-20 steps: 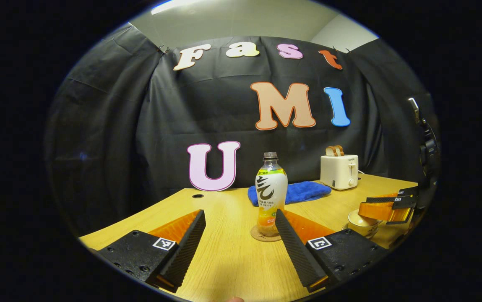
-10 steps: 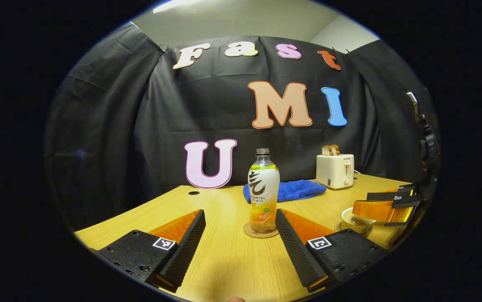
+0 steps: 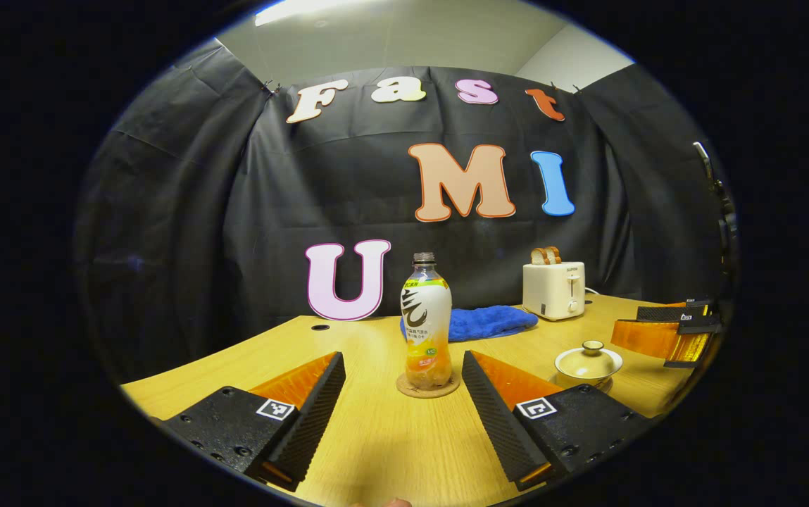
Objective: Open the teacup lid with one hand, grasp the water bottle and pour water into the teacup with the other hand; after pouring, place the water bottle on the coaster and then close the teacup lid.
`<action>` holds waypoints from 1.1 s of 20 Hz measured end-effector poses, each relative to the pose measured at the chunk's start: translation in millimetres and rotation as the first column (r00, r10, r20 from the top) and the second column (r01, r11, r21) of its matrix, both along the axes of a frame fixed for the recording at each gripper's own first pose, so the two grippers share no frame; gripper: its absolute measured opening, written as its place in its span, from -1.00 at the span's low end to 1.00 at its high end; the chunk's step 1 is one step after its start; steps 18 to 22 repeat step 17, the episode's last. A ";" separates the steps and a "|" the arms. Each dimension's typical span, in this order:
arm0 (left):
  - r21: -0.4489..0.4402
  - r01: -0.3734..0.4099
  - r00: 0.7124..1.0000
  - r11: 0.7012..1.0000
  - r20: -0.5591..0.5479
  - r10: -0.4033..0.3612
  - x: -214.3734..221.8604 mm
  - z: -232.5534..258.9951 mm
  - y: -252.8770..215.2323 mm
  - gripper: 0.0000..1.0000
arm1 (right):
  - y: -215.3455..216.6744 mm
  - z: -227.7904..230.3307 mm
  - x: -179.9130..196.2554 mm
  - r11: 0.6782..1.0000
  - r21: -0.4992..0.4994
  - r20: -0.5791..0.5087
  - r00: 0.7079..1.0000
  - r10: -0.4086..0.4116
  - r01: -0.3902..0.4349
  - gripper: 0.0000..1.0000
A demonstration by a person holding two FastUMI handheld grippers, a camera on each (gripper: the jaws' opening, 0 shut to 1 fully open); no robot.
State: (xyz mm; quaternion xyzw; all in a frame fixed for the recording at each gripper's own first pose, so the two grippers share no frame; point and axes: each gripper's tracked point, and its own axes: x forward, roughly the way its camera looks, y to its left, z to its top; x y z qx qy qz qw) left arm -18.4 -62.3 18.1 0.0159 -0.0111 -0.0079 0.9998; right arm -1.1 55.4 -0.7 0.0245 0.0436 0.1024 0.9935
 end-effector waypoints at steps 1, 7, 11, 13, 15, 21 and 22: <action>-0.008 0.008 1.000 1.000 0.000 -0.008 -2.8 -1.5 -1.8 0.95 | -3.7 -1.4 -3.6 1.000 -0.007 0.000 1.000 -0.012 0.012 0.90; -0.034 0.035 0.999 0.999 -0.038 -0.036 -10.4 -19.0 -4.8 0.95 | -9.2 -5.3 -16.7 0.999 -0.012 0.014 0.999 -0.036 0.036 0.93; -0.029 0.033 0.999 0.999 -0.035 -0.034 -10.0 -19.4 -3.8 0.95 | -6.5 -13.0 -18.4 0.999 -0.017 -0.003 0.999 -0.036 0.036 0.93; -0.029 0.033 0.999 0.999 -0.027 -0.034 -10.8 -16.6 -4.3 0.96 | -5.8 -10.8 -19.7 0.999 -0.015 0.018 0.999 -0.039 0.039 0.89; -0.029 0.034 0.999 0.999 -0.022 -0.035 -11.1 -16.5 -4.8 0.95 | -7.4 -7.3 -20.7 0.999 -0.015 0.031 0.998 -0.048 0.048 0.92; -0.029 0.032 0.999 0.999 -0.025 -0.032 -10.3 -17.1 -3.9 0.95 | -7.7 -2.6 -23.6 0.998 -0.018 0.064 0.996 -0.055 0.056 0.89; -0.029 0.032 0.999 0.999 -0.025 -0.032 -10.3 -17.1 -3.9 0.95 | -7.7 -2.6 -23.6 0.998 -0.018 0.064 0.996 -0.055 0.056 0.89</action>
